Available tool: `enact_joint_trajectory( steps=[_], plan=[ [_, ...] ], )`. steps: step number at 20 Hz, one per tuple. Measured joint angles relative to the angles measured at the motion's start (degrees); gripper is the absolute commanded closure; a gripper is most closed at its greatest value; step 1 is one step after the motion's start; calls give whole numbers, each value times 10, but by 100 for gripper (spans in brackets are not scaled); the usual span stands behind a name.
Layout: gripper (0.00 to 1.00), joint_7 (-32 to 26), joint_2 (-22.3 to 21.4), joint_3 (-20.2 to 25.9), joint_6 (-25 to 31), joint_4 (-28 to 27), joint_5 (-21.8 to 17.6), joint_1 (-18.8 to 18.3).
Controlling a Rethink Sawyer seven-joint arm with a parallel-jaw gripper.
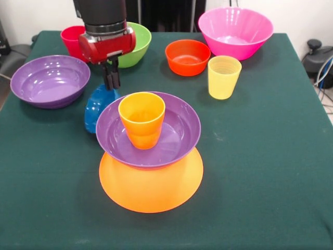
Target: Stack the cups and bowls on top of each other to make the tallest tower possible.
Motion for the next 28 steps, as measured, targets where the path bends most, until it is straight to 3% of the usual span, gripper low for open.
enact_joint_trajectory(
  steps=[12,21,22,28],
  plan=[
    [100,0,-3,-2,7,-3,4,3],
    [100,0,32,-13,7,-16,3,7],
    [0,0,38,-14,7,-16,3,7],
    [0,0,44,-29,7,-16,3,16]
  ],
)
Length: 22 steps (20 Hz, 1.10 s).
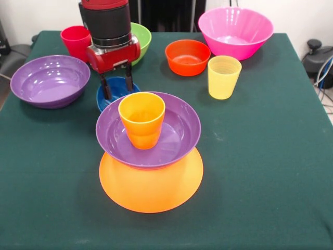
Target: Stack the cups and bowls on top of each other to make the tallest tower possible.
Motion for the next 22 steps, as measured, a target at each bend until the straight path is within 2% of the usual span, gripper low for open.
enact_joint_trajectory(
  steps=[9,22],
  plan=[
    [0,0,-7,-25,0,1,0,12],
    [0,0,-59,-32,0,20,15,5]
  ],
)
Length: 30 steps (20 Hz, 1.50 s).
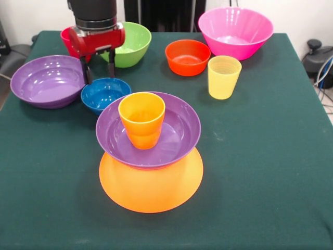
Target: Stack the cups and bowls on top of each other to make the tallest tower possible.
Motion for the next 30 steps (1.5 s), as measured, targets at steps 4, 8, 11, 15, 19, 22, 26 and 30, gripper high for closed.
enact_joint_trajectory(
  steps=[4,8,11,15,19,22,26,30],
  plan=[
    [0,0,-3,-1,0,8,6,0],
    [0,2,-3,-8,-14,17,7,7],
    [0,7,-2,-12,-31,24,7,12],
    [0,13,3,-12,-55,31,7,15],
    [0,14,15,-13,-81,33,7,15],
    [0,14,28,-13,-103,33,7,15],
    [0,14,39,-13,-116,33,7,16],
    [0,14,49,-15,-127,33,7,23]
  ],
)
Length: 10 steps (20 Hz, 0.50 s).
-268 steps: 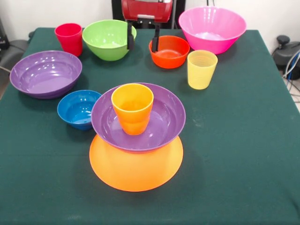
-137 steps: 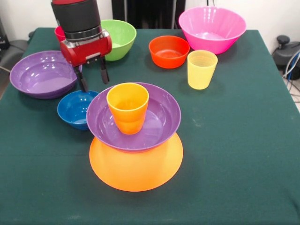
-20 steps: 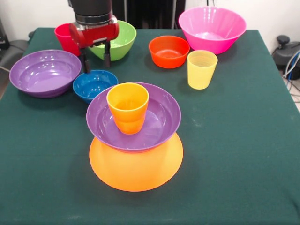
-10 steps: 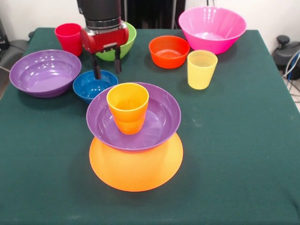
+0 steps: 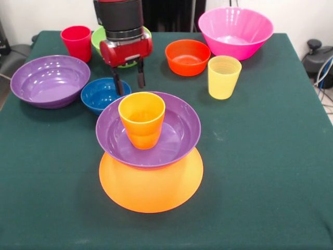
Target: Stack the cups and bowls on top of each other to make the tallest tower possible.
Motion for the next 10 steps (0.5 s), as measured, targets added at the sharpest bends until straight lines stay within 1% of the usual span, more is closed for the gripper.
enact_joint_trajectory(
  steps=[7,8,10],
  plan=[
    [0,0,13,-11,-12,0,0,19],
    [100,0,15,-13,-14,0,0,22],
    [100,1,15,-19,-16,0,0,27]
  ],
)
